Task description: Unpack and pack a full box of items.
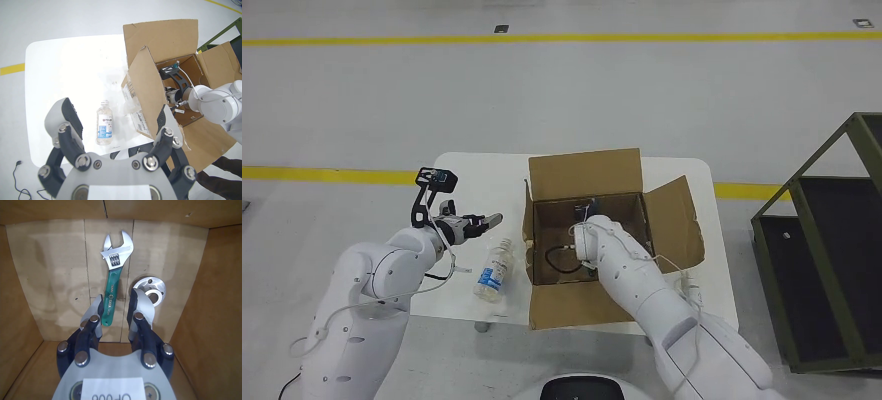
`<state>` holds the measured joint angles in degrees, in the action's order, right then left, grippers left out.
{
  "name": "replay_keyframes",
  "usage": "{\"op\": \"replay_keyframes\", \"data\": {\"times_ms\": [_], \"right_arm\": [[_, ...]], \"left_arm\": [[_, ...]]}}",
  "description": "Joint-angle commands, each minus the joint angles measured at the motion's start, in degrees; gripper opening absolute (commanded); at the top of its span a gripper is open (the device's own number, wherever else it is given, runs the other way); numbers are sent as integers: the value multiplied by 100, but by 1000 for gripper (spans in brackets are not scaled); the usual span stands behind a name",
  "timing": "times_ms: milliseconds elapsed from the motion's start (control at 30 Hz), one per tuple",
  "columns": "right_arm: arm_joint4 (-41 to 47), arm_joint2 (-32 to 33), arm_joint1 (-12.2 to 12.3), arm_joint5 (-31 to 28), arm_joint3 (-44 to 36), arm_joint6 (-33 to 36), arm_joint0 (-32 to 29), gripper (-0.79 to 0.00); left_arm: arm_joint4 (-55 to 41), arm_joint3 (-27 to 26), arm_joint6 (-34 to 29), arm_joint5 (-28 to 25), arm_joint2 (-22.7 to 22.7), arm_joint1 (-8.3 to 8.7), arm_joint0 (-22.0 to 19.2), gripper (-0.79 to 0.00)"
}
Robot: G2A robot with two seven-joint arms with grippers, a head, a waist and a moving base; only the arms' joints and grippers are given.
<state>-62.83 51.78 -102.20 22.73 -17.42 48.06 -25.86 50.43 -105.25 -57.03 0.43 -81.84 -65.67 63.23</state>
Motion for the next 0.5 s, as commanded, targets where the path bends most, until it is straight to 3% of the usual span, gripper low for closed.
{"op": "replay_keyframes", "data": {"times_ms": [0,133,467], "right_arm": [[3,-13,-28,18,71,-44,20,-456],[22,-26,-77,59,195,-106,56,-428],[93,-27,-158,20,422,-269,78,-446]], "left_arm": [[0,0,0,0,0,0,0,0],[0,0,0,0,0,0,0,0],[0,0,0,0,0,0,0,0]]}}
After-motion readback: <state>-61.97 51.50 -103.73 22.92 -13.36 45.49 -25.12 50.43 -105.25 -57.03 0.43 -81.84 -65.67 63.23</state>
